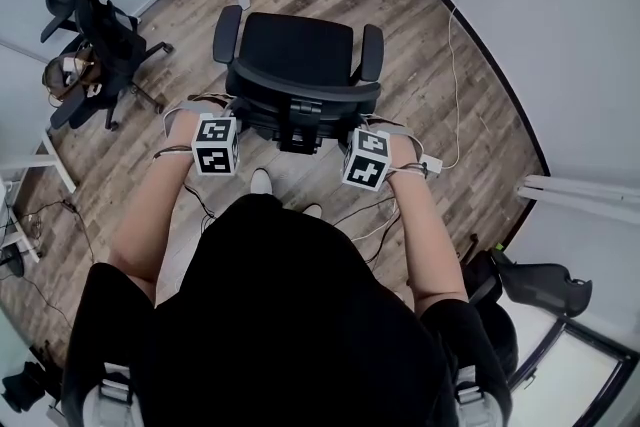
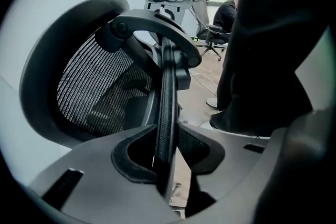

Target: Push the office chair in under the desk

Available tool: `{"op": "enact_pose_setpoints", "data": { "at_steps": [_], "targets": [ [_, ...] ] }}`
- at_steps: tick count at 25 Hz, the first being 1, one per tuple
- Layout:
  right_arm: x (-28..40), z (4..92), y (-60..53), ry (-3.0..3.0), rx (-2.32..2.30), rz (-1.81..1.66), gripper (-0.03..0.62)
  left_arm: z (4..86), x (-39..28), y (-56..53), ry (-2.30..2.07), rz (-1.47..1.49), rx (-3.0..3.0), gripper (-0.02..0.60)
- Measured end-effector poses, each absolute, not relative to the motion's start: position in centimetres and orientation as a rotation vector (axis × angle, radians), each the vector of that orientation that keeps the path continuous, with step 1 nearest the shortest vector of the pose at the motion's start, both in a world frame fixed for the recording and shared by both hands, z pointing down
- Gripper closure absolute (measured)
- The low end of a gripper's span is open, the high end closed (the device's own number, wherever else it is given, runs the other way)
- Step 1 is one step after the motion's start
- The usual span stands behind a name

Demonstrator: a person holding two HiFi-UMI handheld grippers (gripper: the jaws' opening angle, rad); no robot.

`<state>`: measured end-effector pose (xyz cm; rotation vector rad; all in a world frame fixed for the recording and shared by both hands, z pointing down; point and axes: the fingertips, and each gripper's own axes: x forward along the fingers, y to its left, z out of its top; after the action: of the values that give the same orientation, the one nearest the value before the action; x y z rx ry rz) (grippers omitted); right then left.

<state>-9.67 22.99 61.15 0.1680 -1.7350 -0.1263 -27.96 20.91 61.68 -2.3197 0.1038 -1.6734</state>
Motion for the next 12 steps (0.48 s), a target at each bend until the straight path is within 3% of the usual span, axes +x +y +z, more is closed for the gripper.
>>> {"op": "enact_pose_setpoints", "data": {
  "at_steps": [12],
  "targets": [
    [-9.5, 61.4, 21.7, -1.722, 0.282, -0.073, 0.491, 61.7, -27.8, 19.6, 0.106, -1.597, -2.306, 0.479]
  ]
}}
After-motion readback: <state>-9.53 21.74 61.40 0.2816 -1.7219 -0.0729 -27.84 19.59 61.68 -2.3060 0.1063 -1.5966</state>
